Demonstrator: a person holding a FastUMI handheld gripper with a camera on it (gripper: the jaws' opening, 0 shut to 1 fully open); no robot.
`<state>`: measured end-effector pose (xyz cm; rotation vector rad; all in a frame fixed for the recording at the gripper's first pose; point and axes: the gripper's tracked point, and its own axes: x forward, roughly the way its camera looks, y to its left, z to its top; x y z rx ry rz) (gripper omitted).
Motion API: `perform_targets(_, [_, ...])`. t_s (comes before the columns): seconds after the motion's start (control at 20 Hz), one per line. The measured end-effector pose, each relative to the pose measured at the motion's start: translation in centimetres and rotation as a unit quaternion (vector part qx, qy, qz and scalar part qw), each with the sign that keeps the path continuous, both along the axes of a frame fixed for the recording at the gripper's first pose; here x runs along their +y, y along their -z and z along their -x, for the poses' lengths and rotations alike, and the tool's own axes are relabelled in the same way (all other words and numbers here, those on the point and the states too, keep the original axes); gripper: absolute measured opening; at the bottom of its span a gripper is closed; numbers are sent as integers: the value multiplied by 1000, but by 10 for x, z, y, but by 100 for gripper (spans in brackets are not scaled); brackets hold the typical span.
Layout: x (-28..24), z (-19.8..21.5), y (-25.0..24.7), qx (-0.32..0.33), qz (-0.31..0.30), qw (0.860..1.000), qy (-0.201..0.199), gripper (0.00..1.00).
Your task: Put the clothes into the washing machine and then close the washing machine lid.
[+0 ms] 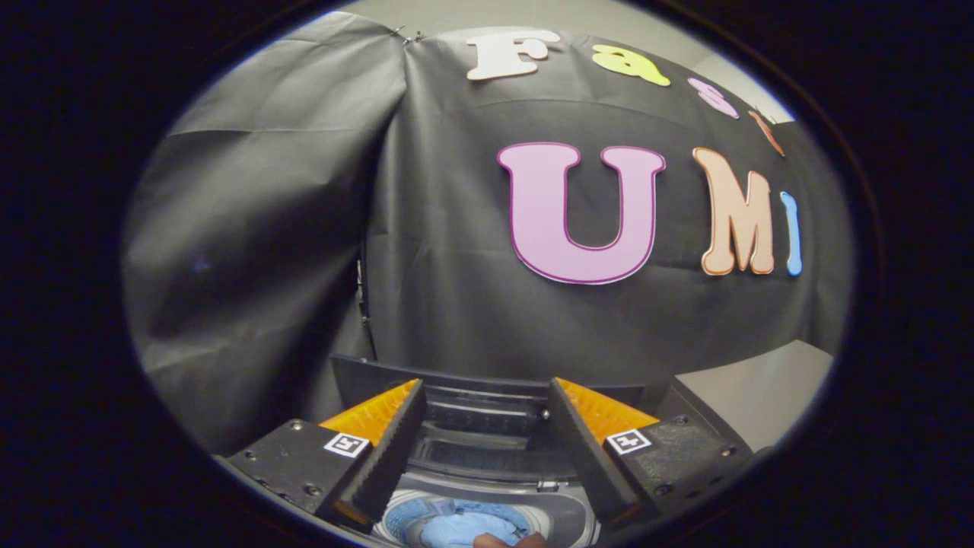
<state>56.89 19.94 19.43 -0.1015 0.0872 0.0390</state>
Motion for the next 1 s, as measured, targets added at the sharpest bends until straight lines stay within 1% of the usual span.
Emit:
perform_targets(0.05, [0,-11,3,6,-10,1000,5,97])
perform_targets(0.2, [-13,-47,1,19,-28,999,37,97])
perform_targets(0.3, [-12,-65,3,25,-36,998,54,97])
perform_targets(0.45, [-7,-85,25,86,-19,994,61,95])
perform_targets(0.55, [-12,-82,41,137,22,988,70,96])
perform_targets(0.6, [-8,-85,38,122,12,990,71,96])
perform_targets(0.65, [-8,-88,44,131,-7,988,76,96])
perform_targets(0.7, [-8,-82,48,151,-32,985,81,96])
perform_targets(0.75, [-6,-83,44,138,-22,988,72,96])
perform_targets(0.8, [-9,-78,47,158,-18,985,69,96])
perform_targets(0.9, [-5,-70,45,155,-21,986,61,97])
perform_targets(1.0, [-4,-50,47,159,-23,986,52,96])
